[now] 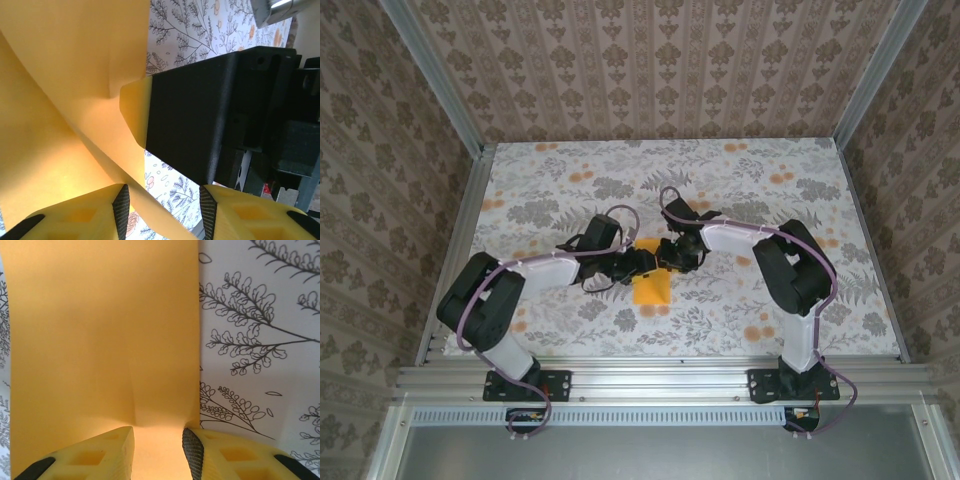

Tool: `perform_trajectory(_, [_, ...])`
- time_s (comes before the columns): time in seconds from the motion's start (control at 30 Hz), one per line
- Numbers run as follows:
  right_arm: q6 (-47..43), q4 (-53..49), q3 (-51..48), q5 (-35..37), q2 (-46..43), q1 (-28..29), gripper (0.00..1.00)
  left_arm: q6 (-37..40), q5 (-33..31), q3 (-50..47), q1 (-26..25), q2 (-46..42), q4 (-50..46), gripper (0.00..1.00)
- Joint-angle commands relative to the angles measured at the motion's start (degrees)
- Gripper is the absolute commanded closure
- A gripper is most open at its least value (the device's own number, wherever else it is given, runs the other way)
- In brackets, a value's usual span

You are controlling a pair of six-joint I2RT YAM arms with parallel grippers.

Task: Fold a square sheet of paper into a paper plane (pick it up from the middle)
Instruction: Fold the triangle a second time at the center of the table.

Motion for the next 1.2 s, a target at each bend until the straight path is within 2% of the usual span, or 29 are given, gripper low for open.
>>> perform_trajectory(0.0, [1.9, -0.8, -2.5, -2.0, 2.8, -0.3, 0.63, -0.9, -0.4, 1.2, -0.7, 2.1, 3.0, 0.57])
perform_trajectory(0.37, [4.2, 1.6, -4.6, -6.8, 3.6, -2.3, 0.65, -1.0, -1.5, 1.9, -0.8, 4.5, 3.4, 0.63])
perform_trajectory(0.7, [5.8, 3.7, -4.5, -10.4, 1.4, -3.8, 0.64, 0.0, -4.1, 2.7, -0.8, 5.7, -0.5, 0.69])
perform_trajectory(0.83, [5.8, 3.7, -4.2, -10.8, 0.7, -4.4, 0.67, 0.1, -5.0, 2.3, -0.8, 5.5, -1.2, 0.71])
perform_trajectory(0.97, [5.5, 3.2, -4.3, -10.2, 0.6, -4.5, 0.74, 0.1, -6.1, 1.9, -0.8, 5.2, -2.0, 0.73])
perform_trajectory(1.17, [4.7, 2.1, -4.5, -8.6, 1.0, -4.4, 0.75, -0.2, -6.9, 0.9, -0.8, 4.3, -2.2, 0.74])
